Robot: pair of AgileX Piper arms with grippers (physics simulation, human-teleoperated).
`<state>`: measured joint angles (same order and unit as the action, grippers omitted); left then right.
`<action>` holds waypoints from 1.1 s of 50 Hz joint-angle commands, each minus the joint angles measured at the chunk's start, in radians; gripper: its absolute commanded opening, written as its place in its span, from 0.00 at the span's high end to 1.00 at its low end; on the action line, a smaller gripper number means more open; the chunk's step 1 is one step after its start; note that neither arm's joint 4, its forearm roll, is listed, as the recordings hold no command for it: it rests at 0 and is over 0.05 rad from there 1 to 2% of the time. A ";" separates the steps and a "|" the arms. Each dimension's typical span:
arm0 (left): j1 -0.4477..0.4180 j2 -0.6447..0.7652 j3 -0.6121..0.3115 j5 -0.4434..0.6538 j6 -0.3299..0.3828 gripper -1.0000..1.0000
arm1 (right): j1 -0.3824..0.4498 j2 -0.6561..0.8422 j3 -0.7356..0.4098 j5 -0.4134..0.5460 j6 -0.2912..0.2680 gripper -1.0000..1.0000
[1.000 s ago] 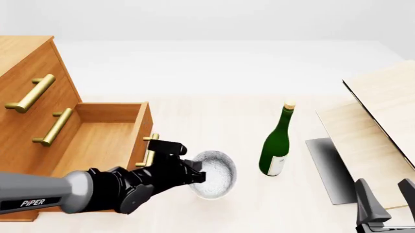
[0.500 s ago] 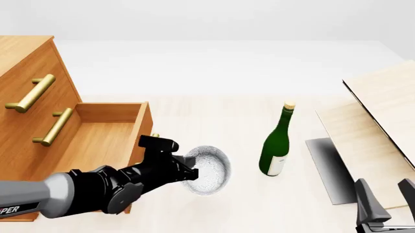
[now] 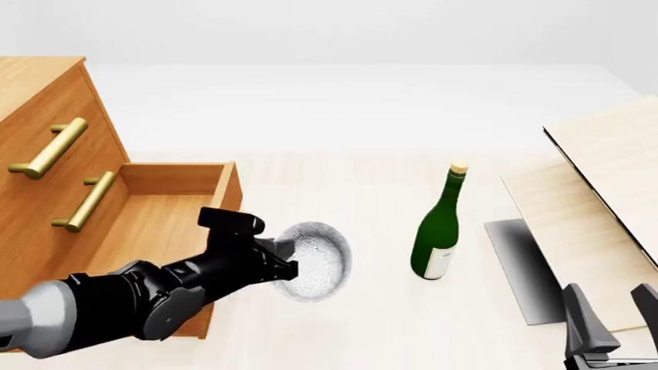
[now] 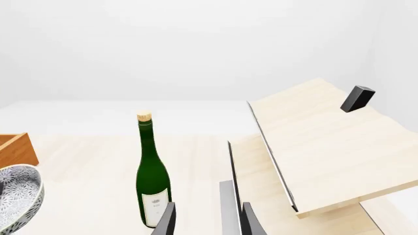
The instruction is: Put the bowl in the bottom drawer of the cabinet and close it.
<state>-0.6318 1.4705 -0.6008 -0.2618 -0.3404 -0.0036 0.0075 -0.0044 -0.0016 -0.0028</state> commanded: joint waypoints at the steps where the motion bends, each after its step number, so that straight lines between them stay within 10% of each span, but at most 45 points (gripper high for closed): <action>1: 0.028 -0.071 0.012 0.028 0.024 1.00 | 0.000 0.000 0.000 0.000 0.000 0.00; 55: 0.179 -0.306 0.056 0.138 0.086 1.00 | 0.000 0.000 0.000 0.000 0.000 0.00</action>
<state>-0.4792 1.2081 -0.5478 -0.1421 -0.2636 -0.0036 0.0076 -0.0044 -0.0016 -0.0028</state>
